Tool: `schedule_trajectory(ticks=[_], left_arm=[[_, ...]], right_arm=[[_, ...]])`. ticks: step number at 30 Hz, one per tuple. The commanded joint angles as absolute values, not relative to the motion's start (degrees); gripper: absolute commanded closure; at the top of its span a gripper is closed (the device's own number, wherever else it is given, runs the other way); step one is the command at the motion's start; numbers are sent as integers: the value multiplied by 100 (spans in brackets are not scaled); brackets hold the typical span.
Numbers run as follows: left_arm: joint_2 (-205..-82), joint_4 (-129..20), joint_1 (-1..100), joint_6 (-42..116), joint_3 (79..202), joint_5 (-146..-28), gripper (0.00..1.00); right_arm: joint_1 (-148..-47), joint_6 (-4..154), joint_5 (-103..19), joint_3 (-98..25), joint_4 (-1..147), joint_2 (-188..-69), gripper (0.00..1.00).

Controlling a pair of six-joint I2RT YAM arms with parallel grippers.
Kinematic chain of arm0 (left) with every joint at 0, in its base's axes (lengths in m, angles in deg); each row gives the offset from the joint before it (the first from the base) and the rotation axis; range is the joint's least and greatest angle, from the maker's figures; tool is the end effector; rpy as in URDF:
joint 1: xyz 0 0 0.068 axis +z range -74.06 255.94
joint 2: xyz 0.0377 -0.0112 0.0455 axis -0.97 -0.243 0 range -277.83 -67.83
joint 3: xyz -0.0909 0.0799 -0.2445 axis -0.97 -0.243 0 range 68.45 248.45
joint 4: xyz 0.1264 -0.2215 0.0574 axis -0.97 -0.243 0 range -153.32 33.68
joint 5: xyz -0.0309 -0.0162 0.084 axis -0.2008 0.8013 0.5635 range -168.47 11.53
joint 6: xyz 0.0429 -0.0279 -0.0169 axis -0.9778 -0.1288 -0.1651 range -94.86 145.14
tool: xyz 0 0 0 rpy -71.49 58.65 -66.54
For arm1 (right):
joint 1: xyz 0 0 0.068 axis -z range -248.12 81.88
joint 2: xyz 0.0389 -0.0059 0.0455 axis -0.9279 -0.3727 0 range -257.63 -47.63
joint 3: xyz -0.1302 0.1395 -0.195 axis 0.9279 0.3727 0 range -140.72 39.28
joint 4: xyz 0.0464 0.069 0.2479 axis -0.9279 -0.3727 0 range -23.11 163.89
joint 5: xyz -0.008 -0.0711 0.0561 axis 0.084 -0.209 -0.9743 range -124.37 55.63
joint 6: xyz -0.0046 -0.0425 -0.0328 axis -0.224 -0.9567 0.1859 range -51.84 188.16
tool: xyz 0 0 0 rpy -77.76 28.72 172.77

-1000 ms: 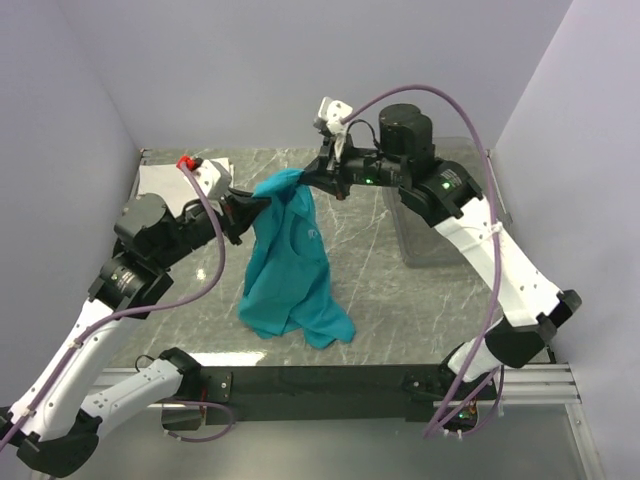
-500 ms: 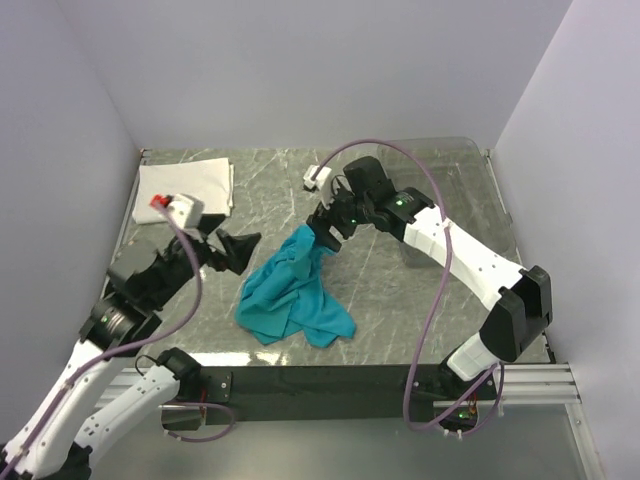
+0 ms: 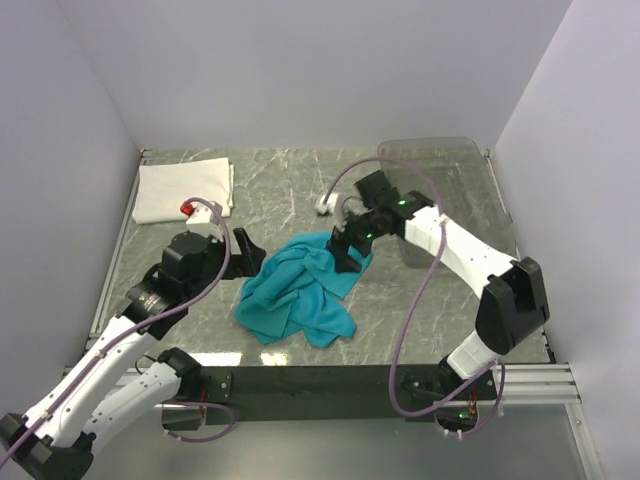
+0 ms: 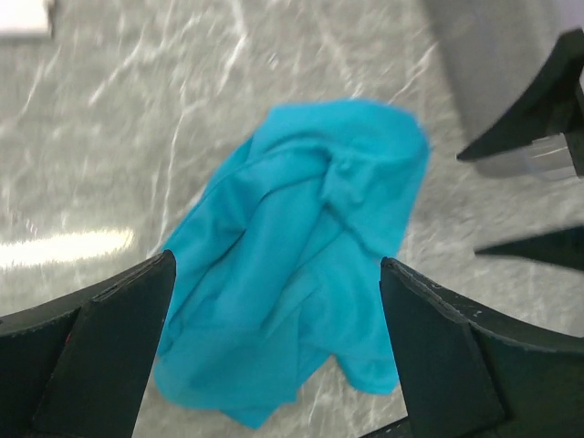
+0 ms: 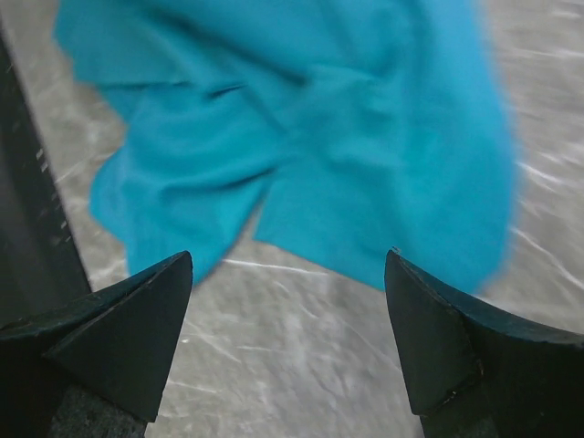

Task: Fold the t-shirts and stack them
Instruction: Flatten the tshirt out

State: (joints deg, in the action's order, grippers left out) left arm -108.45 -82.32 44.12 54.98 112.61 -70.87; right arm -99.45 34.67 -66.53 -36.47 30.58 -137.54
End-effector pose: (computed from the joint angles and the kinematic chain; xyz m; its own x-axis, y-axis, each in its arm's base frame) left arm 0.1396 -0.0812 0.3187 -0.4899 -0.2764 -0.8268 0.2017 0.8867 -0.4160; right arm 0.2703 0.1866 0.2880 -0.2229 -0.6825 -0.6961 -0.9684 0.2370 0.0776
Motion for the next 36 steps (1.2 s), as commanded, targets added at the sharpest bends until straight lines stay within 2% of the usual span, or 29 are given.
schedule_trajectory(ticks=[1,5,10,14,19,22,23,25,26,28,29,32,36], left_arm=[[-10931,-8488,4412,6038,11178,-6793,1],[-11028,-8339,4429,6450,10810,-6669,1],[-11658,-8093,4640,7277,10501,-6826,3],[-12266,-7760,5148,7567,10299,-7283,18],[-12882,-7127,5633,7287,10132,-7802,29],[-13250,-6766,5783,7085,10114,-8040,35],[-13356,-6705,5792,7041,10140,-8145,37],[-13664,-6538,5801,6882,10158,-8286,40],[-13769,-6485,5801,6847,10167,-8356,42],[-14033,-6353,5801,6742,10167,-8567,45],[-14121,-6326,5801,6707,10167,-8637,47],[-14341,-6274,5801,6636,10176,-8708,51],[-14412,-6300,5801,6548,10237,-8612,61]], right_arm=[[-10300,2940,-6830,-3578,2985,-14070,8],[-10564,3221,-6417,-3770,3197,-14421,10],[-10933,4002,-5600,-3640,3706,-14940,19],[-11030,4732,-5194,-3657,4040,-15301,26],[-11074,5119,-5062,-3885,4111,-15722,32],[-11083,5312,-5229,-4035,4067,-15872,43],[-11092,5339,-5212,-4044,4067,-15890,52],[-11074,5375,-5046,-4035,4111,-15837,61],[-11057,5366,-5019,-4035,4111,-15802,72],[-11022,5331,-5010,-4026,4093,-15644,83],[-10961,5313,-5036,-4026,4067,-15574,92],[-10777,5086,-5176,-4026,3927,-15197,100],[-10268,4462,-5913,-4307,3270,-14565,100]])
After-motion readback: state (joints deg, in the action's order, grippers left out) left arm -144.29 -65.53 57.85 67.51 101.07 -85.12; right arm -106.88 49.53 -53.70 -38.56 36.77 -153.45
